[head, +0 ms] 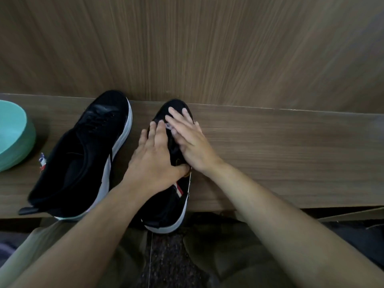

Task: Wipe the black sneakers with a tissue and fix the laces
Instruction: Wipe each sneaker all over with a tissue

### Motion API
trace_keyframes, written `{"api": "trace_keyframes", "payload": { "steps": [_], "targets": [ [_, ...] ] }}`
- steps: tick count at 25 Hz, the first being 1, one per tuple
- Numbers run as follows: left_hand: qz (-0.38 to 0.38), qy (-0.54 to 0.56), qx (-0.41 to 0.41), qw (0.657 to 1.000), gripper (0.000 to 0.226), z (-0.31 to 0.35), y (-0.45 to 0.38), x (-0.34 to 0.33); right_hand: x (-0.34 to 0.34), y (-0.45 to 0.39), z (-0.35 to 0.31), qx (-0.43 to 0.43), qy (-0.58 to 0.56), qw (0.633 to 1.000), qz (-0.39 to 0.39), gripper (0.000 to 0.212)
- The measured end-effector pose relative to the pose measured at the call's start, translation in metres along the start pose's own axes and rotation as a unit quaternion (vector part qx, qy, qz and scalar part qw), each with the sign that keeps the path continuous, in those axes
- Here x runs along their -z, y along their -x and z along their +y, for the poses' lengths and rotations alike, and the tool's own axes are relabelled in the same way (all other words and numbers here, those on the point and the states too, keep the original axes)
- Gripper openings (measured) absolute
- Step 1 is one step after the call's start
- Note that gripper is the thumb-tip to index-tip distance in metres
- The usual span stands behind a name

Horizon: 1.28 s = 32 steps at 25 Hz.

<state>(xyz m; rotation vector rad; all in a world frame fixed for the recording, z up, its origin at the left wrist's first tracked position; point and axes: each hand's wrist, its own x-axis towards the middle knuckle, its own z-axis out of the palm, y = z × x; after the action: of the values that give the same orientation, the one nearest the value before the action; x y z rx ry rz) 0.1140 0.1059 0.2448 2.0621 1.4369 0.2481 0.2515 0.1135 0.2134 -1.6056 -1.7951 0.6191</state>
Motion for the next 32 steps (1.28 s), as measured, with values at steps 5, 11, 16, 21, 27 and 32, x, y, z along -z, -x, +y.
{"api": "trace_keyframes", "payload": {
  "steps": [5,11,16,21,27,32],
  "targets": [
    [-0.002,0.022,-0.011,1.0,0.096,-0.005,-0.001,-0.003,0.01,-0.051,0.022,-0.081,0.019,0.997,-0.002,0.046],
    [0.005,0.043,-0.007,0.999,0.078,-0.004,0.001,-0.005,-0.013,0.048,0.005,-0.041,-0.131,0.99,0.018,0.048],
    [-0.002,0.05,-0.007,0.999,0.075,-0.004,0.002,-0.005,-0.012,-0.02,0.013,-0.075,-0.094,0.991,0.05,0.047],
    [0.004,0.128,-0.007,0.992,0.07,-0.006,0.002,-0.001,-0.004,-0.046,0.005,-0.147,-0.092,0.981,0.085,0.046],
    [0.024,0.162,-0.037,0.986,0.059,-0.005,0.004,0.004,-0.003,0.071,-0.029,-0.121,-0.09,0.988,0.033,0.049],
    [-0.033,0.352,-0.1,0.93,0.049,-0.007,0.008,0.009,0.058,0.053,-0.027,-0.137,-0.171,0.925,0.311,0.041]
  ]
}}
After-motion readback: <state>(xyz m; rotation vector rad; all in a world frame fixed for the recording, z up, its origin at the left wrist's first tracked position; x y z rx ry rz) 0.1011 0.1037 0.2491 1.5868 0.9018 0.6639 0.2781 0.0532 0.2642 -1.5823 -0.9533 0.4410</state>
